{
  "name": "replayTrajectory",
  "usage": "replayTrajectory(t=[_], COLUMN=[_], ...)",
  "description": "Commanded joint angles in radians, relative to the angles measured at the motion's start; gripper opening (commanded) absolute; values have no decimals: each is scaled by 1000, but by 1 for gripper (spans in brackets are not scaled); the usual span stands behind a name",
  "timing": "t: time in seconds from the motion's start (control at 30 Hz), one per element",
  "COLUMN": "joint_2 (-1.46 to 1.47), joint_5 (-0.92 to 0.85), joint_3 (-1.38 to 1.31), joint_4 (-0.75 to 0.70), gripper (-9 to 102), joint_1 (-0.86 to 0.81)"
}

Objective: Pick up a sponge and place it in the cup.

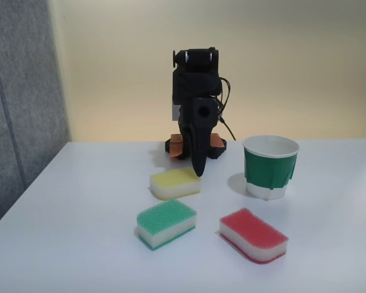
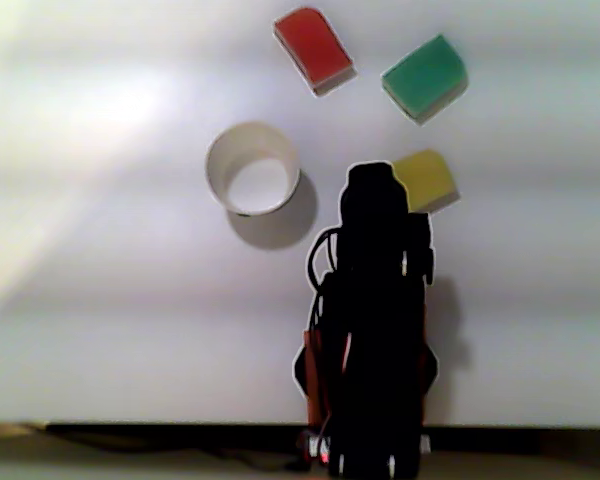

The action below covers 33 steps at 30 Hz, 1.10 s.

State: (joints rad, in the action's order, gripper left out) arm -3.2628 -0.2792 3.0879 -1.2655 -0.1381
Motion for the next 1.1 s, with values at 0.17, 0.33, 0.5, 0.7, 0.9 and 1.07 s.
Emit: replayTrajectory(t=[0.17, 0.33, 0.5, 0.7, 0.9, 1.07], joint_2=[-2, -2, -2, 6, 207, 472], joint_5=[-9, -9, -9, -14, 67, 67], joint_3=[3, 3, -18, -215, -403, -609], joint_4=[-9, -12, -17, -202, -201, -199], gripper=[0, 0, 0, 0, 0, 0], joint_1=[-20, -18, -14, -3, 57, 89])
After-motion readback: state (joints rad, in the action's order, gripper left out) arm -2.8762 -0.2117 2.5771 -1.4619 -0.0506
